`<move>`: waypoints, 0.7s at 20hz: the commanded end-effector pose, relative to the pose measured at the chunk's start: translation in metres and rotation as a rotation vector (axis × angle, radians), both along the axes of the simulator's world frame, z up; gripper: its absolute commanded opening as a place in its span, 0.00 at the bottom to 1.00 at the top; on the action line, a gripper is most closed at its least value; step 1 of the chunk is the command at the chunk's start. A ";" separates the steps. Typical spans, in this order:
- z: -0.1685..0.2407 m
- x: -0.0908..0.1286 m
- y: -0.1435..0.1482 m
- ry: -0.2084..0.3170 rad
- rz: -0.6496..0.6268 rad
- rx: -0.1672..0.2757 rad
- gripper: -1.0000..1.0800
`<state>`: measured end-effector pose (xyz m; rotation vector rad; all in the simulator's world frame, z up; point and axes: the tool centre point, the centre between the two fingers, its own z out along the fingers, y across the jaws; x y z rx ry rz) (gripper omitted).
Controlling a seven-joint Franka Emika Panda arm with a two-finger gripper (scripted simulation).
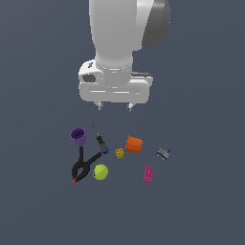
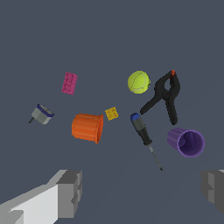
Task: Pick up a designated object from a clutter of objects.
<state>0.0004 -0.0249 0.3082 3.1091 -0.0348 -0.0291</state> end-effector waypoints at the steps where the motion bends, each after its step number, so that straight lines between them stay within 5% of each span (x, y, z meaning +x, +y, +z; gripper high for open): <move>1: 0.000 0.000 0.000 0.000 0.000 0.000 0.96; 14: 0.010 0.003 0.025 -0.028 0.033 0.025 0.96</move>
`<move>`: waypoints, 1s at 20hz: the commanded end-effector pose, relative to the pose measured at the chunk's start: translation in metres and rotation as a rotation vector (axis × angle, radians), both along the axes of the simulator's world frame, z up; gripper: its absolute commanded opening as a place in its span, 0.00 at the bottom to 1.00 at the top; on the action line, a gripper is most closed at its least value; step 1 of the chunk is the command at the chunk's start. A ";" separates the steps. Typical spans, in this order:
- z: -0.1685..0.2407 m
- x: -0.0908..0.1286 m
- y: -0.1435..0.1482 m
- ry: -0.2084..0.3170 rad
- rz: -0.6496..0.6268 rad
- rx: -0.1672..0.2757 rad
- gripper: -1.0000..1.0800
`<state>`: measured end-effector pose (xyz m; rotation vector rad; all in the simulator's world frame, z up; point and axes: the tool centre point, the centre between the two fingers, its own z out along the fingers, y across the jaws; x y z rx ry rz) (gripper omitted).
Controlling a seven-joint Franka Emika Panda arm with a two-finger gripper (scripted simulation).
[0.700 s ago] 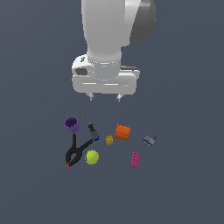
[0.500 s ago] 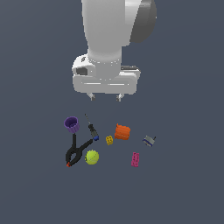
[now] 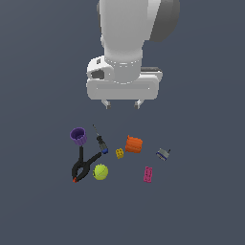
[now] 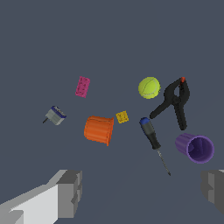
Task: Pick up a designated object from a clutter of objects.
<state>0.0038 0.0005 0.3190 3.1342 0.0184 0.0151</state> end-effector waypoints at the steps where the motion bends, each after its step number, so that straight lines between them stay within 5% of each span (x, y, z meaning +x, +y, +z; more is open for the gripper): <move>1: -0.001 0.000 0.000 0.001 -0.004 0.000 0.96; 20: -0.066 0.027 0.055 0.000 -0.199 -0.005 0.96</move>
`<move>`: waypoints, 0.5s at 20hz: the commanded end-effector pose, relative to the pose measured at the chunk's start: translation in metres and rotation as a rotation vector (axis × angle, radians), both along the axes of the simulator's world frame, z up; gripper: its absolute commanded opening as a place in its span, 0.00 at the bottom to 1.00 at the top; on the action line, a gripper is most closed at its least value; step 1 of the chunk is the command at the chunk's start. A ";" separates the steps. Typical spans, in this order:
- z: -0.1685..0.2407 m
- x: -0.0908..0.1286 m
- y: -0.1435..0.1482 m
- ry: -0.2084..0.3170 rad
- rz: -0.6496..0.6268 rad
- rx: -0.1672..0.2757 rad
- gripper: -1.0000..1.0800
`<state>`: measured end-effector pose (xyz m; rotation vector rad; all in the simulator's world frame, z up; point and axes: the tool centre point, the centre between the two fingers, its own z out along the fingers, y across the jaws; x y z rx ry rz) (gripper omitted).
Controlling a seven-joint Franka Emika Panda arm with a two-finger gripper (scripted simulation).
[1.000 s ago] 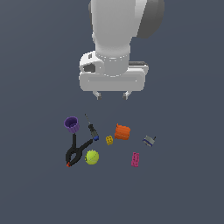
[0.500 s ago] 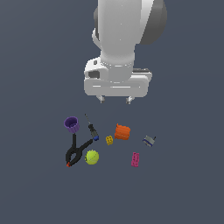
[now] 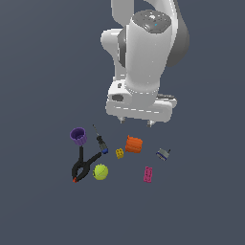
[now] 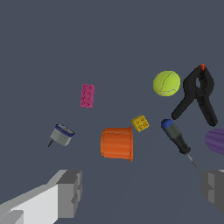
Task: Pick up a designated object from a clutter of objects.
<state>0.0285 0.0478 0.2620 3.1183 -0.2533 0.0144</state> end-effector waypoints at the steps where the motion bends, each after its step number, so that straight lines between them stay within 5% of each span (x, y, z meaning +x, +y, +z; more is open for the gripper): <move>1: -0.014 0.004 0.012 0.000 -0.041 0.000 0.96; 10: -0.067 0.014 0.057 -0.002 -0.190 0.000 0.96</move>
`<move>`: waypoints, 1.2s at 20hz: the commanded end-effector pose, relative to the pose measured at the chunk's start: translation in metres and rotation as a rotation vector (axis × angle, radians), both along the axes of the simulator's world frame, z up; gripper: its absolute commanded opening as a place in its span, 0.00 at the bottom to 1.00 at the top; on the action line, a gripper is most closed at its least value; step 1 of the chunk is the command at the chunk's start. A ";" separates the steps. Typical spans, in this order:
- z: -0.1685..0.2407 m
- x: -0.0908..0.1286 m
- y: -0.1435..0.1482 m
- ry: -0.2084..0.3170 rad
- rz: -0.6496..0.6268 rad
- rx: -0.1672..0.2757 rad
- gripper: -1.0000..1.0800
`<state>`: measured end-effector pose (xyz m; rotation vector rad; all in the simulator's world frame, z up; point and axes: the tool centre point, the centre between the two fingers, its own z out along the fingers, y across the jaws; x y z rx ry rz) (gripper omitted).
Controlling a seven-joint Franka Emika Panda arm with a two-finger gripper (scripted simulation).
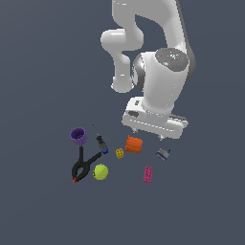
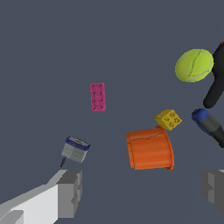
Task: Pick up a designated object from a clutter of objects.
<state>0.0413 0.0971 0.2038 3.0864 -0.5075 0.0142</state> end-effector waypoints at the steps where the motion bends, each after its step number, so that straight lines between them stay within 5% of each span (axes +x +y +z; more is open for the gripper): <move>1: -0.015 0.002 0.013 -0.001 -0.043 0.001 0.96; 24: -0.133 -0.011 0.109 0.003 -0.357 0.015 0.96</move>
